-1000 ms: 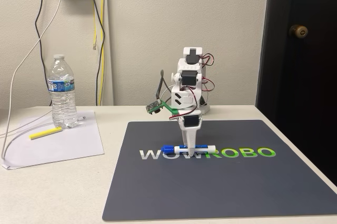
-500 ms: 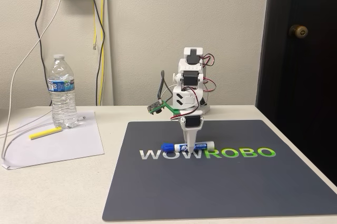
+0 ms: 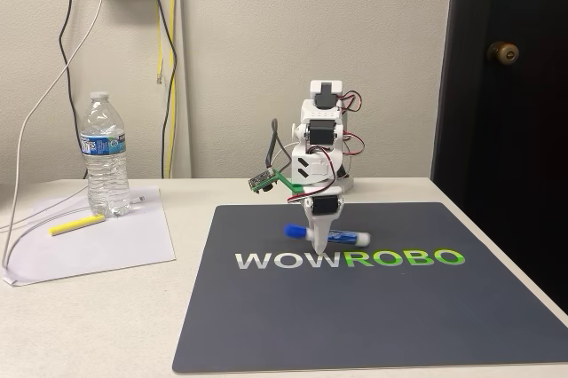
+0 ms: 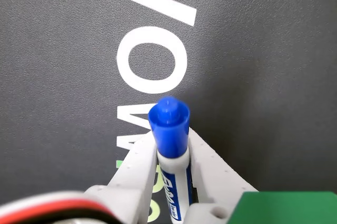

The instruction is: Pick up the blue marker.

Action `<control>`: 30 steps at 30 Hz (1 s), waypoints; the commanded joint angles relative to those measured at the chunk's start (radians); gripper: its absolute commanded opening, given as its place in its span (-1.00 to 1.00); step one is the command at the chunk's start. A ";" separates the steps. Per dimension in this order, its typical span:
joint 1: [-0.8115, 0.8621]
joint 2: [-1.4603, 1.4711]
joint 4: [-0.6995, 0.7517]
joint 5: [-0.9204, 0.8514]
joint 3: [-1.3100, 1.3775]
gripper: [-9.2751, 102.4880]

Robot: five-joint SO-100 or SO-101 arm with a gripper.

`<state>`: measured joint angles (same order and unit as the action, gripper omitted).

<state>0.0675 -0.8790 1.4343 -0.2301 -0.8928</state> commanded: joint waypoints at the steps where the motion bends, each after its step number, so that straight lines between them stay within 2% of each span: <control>1: -0.008 -0.017 0.009 0.009 0.060 -0.75; 6: -0.003 -0.017 0.011 0.012 0.061 -0.68; 12: -0.002 -0.009 0.017 0.002 0.061 -0.50; 20: -0.017 0.002 0.080 -0.038 0.061 -0.50; 30: -0.086 -0.020 0.133 0.023 0.061 -0.42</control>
<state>0.0015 -0.8636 1.5570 -0.2178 -0.8744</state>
